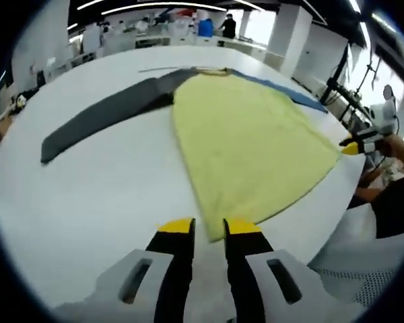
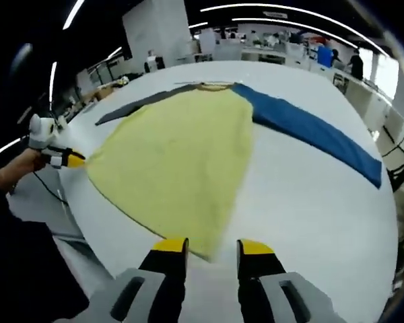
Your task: Fold the garment on the visible template until the final outline fits inside the template.
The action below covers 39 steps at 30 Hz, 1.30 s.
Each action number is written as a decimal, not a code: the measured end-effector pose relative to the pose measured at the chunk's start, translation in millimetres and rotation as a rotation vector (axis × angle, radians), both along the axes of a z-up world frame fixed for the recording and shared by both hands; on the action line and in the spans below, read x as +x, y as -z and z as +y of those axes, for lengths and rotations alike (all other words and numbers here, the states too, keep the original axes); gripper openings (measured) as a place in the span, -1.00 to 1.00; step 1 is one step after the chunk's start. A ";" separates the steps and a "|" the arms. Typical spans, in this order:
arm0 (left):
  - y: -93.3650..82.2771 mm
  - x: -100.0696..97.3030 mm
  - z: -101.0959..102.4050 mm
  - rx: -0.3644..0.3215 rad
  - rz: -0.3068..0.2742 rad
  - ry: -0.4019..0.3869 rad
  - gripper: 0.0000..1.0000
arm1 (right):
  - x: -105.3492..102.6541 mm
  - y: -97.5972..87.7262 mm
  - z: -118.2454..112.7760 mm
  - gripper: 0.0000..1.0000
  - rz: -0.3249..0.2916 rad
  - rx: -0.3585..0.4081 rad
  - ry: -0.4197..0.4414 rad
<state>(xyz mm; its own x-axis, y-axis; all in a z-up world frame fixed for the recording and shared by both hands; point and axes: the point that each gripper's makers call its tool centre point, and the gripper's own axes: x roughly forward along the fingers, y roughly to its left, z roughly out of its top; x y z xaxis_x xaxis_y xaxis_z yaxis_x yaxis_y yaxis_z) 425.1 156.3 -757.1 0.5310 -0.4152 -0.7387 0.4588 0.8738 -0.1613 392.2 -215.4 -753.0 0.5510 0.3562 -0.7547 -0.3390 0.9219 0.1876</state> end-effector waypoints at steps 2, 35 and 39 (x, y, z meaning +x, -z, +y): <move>-6.4 4.8 -2.5 -0.044 -0.022 -0.018 -0.51 | 2.0 -5.4 -3.1 -0.27 -0.013 0.007 0.002; -51.8 25.5 -39.3 -0.121 -0.247 0.172 0.95 | 102.0 -39.8 -123.8 0.67 -0.181 -0.034 0.225; -55.1 27.6 -41.5 -0.118 -0.260 0.180 0.98 | 111.0 -35.6 -144.7 0.68 -0.168 -0.013 0.292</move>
<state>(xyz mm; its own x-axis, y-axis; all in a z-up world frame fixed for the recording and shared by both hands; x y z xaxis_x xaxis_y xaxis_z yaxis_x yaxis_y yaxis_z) 452.7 114.8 -702.0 0.6058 -0.5939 -0.5294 0.6428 0.7575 -0.1142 503.2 -360.1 -717.4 0.7456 0.1565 -0.6477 -0.0859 0.9865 0.1395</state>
